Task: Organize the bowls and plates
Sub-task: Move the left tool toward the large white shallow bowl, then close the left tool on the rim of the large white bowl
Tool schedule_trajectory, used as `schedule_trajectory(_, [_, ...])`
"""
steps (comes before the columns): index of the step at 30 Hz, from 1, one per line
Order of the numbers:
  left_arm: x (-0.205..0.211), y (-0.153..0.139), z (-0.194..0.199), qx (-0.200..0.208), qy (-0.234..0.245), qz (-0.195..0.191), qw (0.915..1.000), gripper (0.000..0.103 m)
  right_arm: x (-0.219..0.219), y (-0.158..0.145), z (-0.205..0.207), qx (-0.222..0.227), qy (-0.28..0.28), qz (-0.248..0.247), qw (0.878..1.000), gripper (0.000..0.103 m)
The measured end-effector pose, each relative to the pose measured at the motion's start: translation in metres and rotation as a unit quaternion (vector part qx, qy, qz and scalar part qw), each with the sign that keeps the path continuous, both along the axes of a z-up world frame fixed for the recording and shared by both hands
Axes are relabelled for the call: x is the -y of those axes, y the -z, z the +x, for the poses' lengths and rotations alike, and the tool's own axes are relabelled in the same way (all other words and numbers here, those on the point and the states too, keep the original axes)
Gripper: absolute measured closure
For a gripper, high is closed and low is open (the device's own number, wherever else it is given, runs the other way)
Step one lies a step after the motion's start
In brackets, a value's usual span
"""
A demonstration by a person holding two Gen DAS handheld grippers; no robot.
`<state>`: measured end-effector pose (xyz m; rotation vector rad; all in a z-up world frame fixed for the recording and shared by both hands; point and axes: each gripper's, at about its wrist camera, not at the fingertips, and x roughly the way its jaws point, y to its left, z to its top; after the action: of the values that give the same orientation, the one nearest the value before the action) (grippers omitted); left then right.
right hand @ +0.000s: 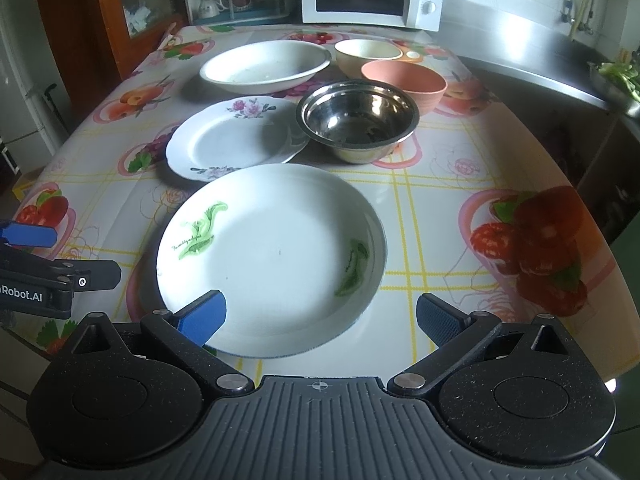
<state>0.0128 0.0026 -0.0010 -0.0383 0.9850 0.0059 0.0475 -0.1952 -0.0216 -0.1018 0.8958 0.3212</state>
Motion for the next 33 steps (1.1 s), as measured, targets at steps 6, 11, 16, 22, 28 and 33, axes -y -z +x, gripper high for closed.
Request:
schedule_trajectory(6, [-0.002, -0.001, 0.007, 0.000, 0.001, 0.003, 1.0000, 0.000, -0.004, 0.000, 0.008, -0.001, -0.007, -0.002, 1.000, 0.001])
schedule_trajectory(11, [-0.003, -0.002, 0.012, 0.000, 0.000, 0.004, 1.0000, 0.000, -0.006, -0.001, 0.015, 0.000, -0.010, -0.002, 1.000, 0.001])
schedule_trajectory(16, [-0.005, -0.003, 0.018, -0.002, 0.000, 0.003, 1.0000, 0.000, -0.008, 0.000, 0.018, -0.002, -0.010, 0.000, 1.000, 0.001])
schedule_trajectory(22, [-0.006, -0.003, 0.020, -0.001, 0.000, 0.004, 1.0000, 0.000, -0.011, -0.002, 0.024, -0.003, -0.015, 0.007, 1.000, 0.002])
schedule_trajectory(28, [-0.010, -0.007, 0.031, 0.004, 0.001, 0.008, 1.0000, 0.000, -0.015, -0.007, 0.038, 0.007, -0.024, 0.002, 1.000, 0.002])
schedule_trajectory(33, [-0.018, -0.013, 0.046, 0.010, -0.001, 0.007, 0.9999, 0.000, -0.024, -0.013, 0.059, 0.018, -0.036, -0.006, 0.999, 0.003])
